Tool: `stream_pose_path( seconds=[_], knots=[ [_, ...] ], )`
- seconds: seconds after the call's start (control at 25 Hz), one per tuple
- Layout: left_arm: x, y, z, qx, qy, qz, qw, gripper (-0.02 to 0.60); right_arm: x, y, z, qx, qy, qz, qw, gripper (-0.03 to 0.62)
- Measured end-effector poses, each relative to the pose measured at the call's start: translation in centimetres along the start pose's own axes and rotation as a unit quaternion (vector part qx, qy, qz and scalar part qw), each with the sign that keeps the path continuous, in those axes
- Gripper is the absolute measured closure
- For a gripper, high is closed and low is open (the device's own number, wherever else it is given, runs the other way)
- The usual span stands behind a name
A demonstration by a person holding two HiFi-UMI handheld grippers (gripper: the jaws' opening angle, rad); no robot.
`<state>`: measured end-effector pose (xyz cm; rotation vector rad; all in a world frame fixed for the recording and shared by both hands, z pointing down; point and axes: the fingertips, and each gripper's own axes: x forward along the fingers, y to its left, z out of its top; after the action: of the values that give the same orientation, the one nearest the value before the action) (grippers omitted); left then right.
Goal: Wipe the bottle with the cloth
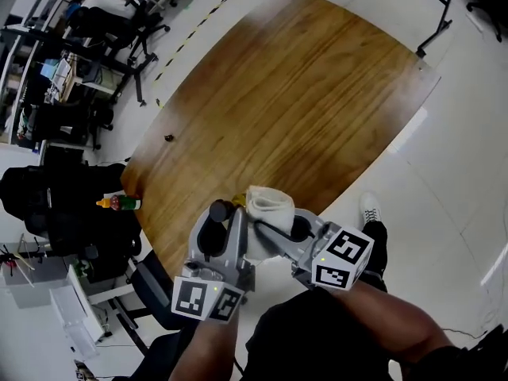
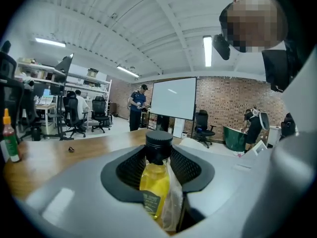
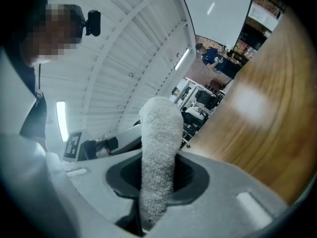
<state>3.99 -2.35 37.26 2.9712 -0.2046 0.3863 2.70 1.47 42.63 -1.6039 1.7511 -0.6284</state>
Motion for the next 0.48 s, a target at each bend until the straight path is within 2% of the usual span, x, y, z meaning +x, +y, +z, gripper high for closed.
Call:
stream_pose_path(
  seconds=[0.16,0.36,0.48],
  knots=[
    [-0.2,-0.4,-0.1,0.001,0.001,-0.010,1.0000,0.416,-0.3,-0.1,-0.4,0.017,-0.004,-0.004,1.000,0.520],
    [-0.4,-0.7,-0.1,0.004,0.001,-0.014,0.9999,0.416,-0.6,-0.7,-1.1,0.026,0.017,-0.016,0.999,0.520],
    [-0.4,-0.7,0.0,0.003,0.002,-0.016,0.9999,0.416,-0.7,-1.8,-2.0,0.060,0.034,-0.032,0.997,0.520]
  ],
)
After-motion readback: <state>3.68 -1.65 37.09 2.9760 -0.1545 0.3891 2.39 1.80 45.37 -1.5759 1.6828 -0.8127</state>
